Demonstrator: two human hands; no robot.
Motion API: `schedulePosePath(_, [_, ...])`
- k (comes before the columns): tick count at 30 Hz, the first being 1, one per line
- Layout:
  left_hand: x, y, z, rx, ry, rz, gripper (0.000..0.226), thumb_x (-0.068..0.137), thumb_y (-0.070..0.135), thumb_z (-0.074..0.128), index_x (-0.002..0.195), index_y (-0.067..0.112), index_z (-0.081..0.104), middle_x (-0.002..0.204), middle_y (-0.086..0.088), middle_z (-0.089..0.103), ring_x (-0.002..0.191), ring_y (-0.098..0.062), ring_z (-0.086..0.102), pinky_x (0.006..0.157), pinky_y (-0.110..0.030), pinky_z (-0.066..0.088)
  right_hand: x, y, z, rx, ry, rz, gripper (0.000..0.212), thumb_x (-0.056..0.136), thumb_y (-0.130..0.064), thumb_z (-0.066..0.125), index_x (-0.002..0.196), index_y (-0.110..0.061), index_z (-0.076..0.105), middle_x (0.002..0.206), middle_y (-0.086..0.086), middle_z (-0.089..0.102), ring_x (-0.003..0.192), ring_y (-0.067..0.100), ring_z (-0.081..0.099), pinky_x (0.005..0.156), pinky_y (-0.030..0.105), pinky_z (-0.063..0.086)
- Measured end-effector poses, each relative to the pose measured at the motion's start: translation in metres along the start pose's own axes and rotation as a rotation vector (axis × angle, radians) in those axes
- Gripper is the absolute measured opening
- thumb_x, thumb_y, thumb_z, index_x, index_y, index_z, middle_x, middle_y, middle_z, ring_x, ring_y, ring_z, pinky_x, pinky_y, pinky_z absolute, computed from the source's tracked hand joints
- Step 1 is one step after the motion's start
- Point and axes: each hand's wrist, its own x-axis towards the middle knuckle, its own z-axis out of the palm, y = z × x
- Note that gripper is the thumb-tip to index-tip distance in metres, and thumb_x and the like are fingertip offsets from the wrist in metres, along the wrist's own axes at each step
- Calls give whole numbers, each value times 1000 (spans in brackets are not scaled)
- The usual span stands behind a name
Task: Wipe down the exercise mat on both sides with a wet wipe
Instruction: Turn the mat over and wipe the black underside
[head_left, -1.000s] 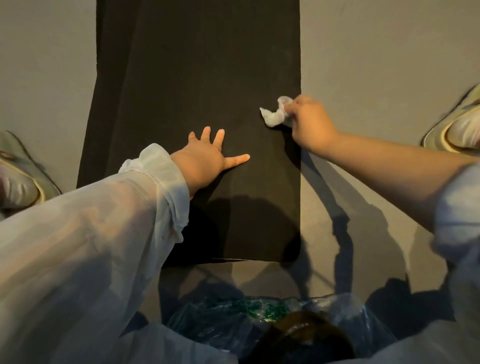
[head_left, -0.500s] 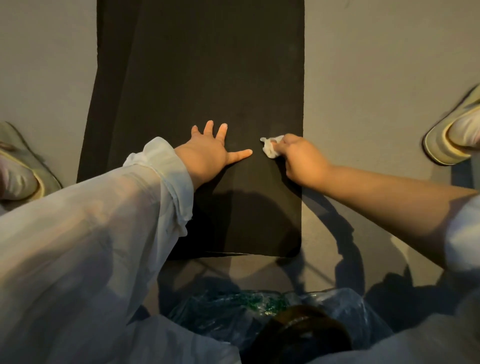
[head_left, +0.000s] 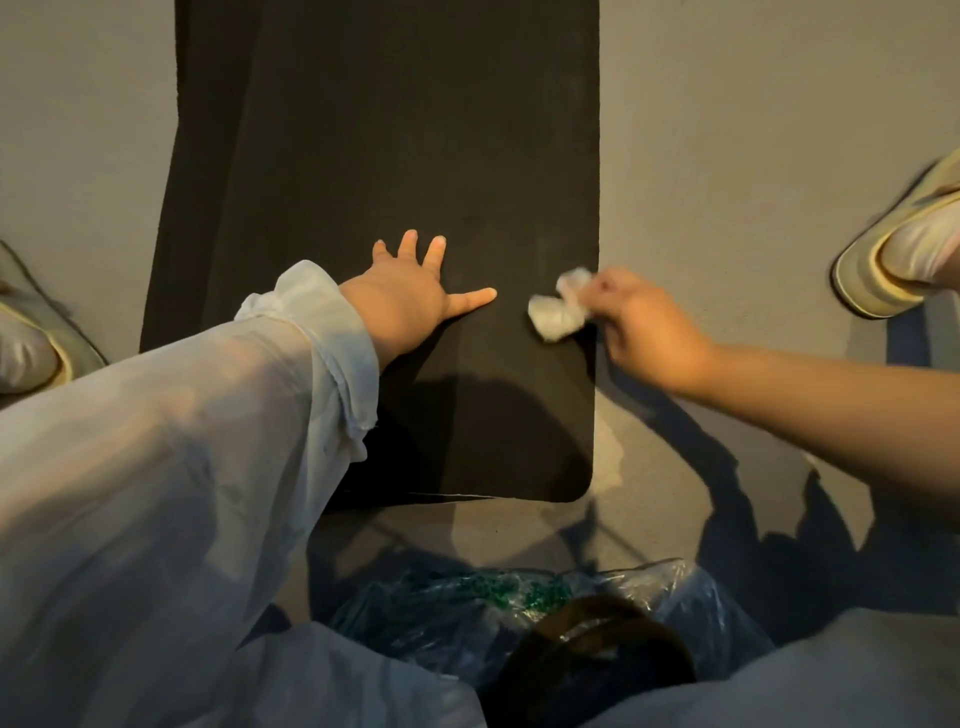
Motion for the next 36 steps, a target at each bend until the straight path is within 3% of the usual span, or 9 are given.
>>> schedulePosePath(6, [-2,-1,-5,-57,-49,1,127,69,11,77,138,52,-22,151,-18,-27,138,-44,-19,110,-61,6,81,30,11,-78,246,223,40,91,1,45,130,-3,53,123,22,50,113,38,48,91,28,34])
schedulePosePath(9, [0,-1,-5,-64,-51,-1,128,69,12,78,137,53,-22,151,-18,-28,138,-44,-20,110,-61,6,77,21,40,-59,312,341,36,97,-8,40,130,-5,52,120,18,51,111,33,48,82,19,30])
schedulePosePath(11, [2,-2,-4,-69,-46,-3,127,70,12,77,136,54,-23,151,-18,-28,138,-44,-20,110,-62,6,67,12,48,-54,329,339,38,92,-3,44,129,-5,53,117,18,52,107,34,50,81,24,33])
schedulePosePath(18, [1,-4,3,-31,32,16,127,71,5,75,136,54,-24,152,-20,-24,138,-47,-15,109,-62,10,-15,-20,43,-116,-4,22,33,76,6,60,108,-3,57,105,18,56,96,33,53,76,30,36])
schedulePosePath(23, [-4,-4,3,-19,42,22,130,69,3,76,138,51,-23,152,-20,-23,139,-46,-15,110,-61,11,-75,-52,48,87,-255,-164,35,71,-2,75,103,-1,61,95,17,62,85,30,59,73,37,49])
schedulePosePath(25, [-4,-5,2,-18,48,29,133,67,5,79,137,51,-24,152,-20,-23,139,-46,-14,111,-61,11,-90,-59,49,146,-310,-181,25,79,-10,72,100,-2,62,94,14,61,83,27,59,72,40,51])
schedulePosePath(28, [-4,-7,3,-19,44,41,139,62,8,83,136,51,-27,152,-20,-23,139,-45,-14,111,-60,11,-106,-67,45,184,-375,-290,24,78,0,63,102,-5,61,96,13,60,85,22,58,73,33,52])
schedulePosePath(31, [-1,-11,5,-15,69,57,143,59,11,86,135,51,-28,152,-19,-22,140,-44,-13,111,-59,11,-92,-67,31,221,-217,-353,23,74,0,63,97,-6,60,90,12,60,84,17,54,70,27,50])
schedulePosePath(36, [-1,-25,12,-86,108,98,145,54,17,89,143,34,-24,155,-11,-21,142,-37,-12,113,-52,14,12,-56,4,108,170,-137,21,73,10,48,90,3,59,88,21,56,81,35,53,70,33,39])
